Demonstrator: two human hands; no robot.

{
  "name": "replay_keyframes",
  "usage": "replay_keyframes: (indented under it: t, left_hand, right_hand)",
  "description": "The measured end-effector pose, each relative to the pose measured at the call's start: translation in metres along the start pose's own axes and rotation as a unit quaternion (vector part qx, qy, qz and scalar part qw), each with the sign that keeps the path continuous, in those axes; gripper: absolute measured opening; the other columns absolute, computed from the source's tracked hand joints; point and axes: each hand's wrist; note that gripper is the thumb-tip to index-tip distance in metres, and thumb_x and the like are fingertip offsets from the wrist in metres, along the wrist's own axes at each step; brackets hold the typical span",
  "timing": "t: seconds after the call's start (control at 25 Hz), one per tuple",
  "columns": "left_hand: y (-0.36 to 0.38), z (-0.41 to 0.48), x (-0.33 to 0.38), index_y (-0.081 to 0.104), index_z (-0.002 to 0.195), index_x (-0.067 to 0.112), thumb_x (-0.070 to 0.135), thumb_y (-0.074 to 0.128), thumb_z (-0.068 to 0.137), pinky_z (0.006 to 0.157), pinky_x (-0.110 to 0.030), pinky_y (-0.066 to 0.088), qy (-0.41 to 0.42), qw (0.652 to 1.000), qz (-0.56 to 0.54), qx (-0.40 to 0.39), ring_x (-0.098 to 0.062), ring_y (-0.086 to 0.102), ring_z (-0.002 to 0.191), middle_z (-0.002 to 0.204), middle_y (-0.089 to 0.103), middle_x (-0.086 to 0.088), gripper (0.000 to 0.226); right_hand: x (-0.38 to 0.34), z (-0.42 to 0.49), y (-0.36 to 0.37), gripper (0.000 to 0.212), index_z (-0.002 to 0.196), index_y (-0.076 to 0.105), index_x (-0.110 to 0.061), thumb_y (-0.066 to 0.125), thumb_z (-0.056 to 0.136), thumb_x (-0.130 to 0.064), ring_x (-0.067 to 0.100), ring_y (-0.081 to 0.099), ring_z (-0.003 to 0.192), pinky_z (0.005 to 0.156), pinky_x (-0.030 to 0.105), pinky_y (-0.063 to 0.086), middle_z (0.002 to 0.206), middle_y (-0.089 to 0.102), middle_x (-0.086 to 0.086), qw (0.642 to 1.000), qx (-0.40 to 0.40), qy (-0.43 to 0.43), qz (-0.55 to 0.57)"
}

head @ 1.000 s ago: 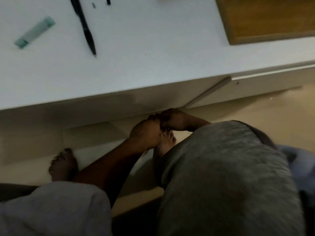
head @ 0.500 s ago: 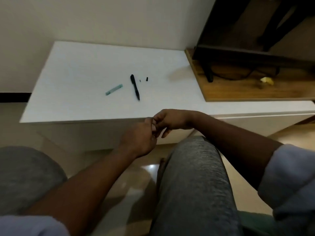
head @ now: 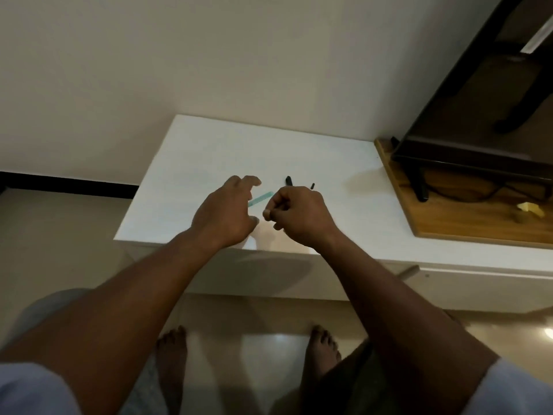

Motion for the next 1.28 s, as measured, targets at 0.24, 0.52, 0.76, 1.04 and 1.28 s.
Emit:
replay_keyframes:
  t: [0.24, 0.52, 0.76, 1.04, 1.28]
  left_hand:
    - [0.023, 0.039, -0.007, 0.058, 0.130, 0.020, 0.044, 0.071, 0.090, 0.084, -0.042, 0.056, -0.070, 0.996, 0.050, -0.002, -0.028, 0.061, 0.109, 0.125, 0.058, -0.006, 0.048]
    - [0.025, 0.036, 0.000, 0.065, 0.098, 0.015, 0.028, 0.065, 0.095, 0.066, -0.036, 0.050, -0.068, 0.995, 0.064, 0.030, -0.022, 0.059, 0.082, 0.095, 0.062, -0.003, 0.013]
    - [0.013, 0.029, 0.002, 0.068, 0.103, 0.020, 0.024, 0.065, 0.098, 0.074, -0.038, 0.059, -0.120, 0.990, -0.052, 0.046, -0.022, 0.068, 0.089, 0.102, 0.073, -0.003, 0.007]
    - [0.015, 0.032, 0.003, 0.071, 0.109, 0.020, 0.021, 0.062, 0.099, 0.079, -0.035, 0.058, -0.132, 0.986, -0.089, 0.051, -0.020, 0.067, 0.093, 0.109, 0.074, -0.002, 0.014]
    - [0.014, 0.029, 0.003, 0.071, 0.099, 0.025, 0.027, 0.067, 0.094, 0.077, -0.035, 0.057, -0.154, 0.982, -0.097, 0.039, -0.021, 0.069, 0.087, 0.099, 0.077, 0.001, 0.007]
  right_hand:
    - [0.033, 0.034, -0.005, 0.016, 0.085, 0.072, -0.030, 0.087, 0.083, -0.024, 0.008, 0.069, 0.079, 0.077, 0.034, 0.059, 0.082, 0.072, -0.015, 0.998, 0.032, 0.015, -0.050]
    - [0.036, 0.043, -0.004, 0.013, 0.089, 0.073, -0.028, 0.085, 0.085, -0.029, 0.010, 0.066, 0.085, 0.073, 0.031, 0.055, 0.079, 0.068, -0.016, 0.995, 0.070, 0.018, -0.061]
    - [0.029, 0.040, -0.009, 0.014, 0.090, 0.070, -0.024, 0.075, 0.094, -0.036, 0.017, 0.073, 0.073, 0.076, 0.043, 0.063, 0.079, 0.076, -0.005, 0.997, 0.067, 0.033, -0.033]
    - [0.029, 0.039, -0.003, 0.011, 0.096, 0.073, -0.032, 0.074, 0.092, -0.021, 0.009, 0.069, 0.079, 0.072, 0.031, 0.056, 0.083, 0.070, -0.016, 0.996, 0.082, 0.008, -0.030]
    - [0.036, 0.038, 0.016, 0.017, 0.110, 0.076, -0.025, 0.075, 0.093, -0.020, 0.006, 0.065, 0.085, 0.074, 0.015, 0.045, 0.101, 0.079, -0.005, 0.995, 0.069, 0.002, -0.075]
Point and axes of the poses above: each hand's wrist, its own z-axis towards the middle knuckle, its own y-axis out of the palm, x = y × z
